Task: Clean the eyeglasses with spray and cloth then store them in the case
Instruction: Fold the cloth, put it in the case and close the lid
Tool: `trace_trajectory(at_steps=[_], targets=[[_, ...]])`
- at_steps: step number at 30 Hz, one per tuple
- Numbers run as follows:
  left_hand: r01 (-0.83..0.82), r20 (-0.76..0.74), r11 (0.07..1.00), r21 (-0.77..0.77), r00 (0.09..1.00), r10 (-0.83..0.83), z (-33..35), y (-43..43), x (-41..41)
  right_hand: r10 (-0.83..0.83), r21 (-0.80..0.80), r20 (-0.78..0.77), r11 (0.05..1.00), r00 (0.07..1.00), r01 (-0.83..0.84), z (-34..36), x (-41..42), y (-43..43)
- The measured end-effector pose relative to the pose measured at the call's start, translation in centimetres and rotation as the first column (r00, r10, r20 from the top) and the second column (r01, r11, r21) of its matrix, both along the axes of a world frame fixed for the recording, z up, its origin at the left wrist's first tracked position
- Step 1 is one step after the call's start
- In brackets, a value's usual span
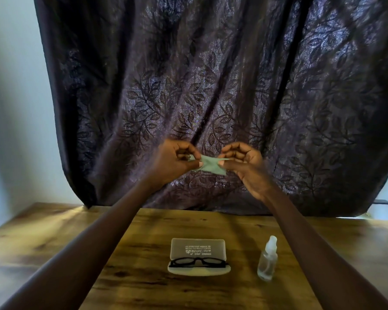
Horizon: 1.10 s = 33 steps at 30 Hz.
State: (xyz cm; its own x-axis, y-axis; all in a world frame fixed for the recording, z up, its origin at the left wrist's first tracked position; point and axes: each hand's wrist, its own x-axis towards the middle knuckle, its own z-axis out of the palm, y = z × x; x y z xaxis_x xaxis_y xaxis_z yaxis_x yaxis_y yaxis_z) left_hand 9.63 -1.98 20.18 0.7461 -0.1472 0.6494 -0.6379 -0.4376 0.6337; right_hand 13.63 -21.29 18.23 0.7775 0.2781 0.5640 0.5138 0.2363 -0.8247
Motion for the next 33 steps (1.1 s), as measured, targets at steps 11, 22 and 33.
trace_trajectory(at_steps=[11,22,33], targets=[[-0.076,-0.079,0.997,-0.007,0.994,0.076,-0.3,-0.1,0.7,-0.108,-0.132,-0.071,0.986,0.992,0.098,-0.2,-0.1,0.7],[-0.144,-0.419,0.967,-0.21,0.907,0.044,-2.9,0.4,1.0,-0.091,-0.144,-0.314,0.988,0.945,0.047,-2.4,-0.2,1.8],[-0.218,-0.652,0.944,-0.249,0.758,0.002,-5.7,0.0,0.4,-0.018,-0.006,-0.585,1.0,0.811,0.018,-5.0,-0.8,2.4]])
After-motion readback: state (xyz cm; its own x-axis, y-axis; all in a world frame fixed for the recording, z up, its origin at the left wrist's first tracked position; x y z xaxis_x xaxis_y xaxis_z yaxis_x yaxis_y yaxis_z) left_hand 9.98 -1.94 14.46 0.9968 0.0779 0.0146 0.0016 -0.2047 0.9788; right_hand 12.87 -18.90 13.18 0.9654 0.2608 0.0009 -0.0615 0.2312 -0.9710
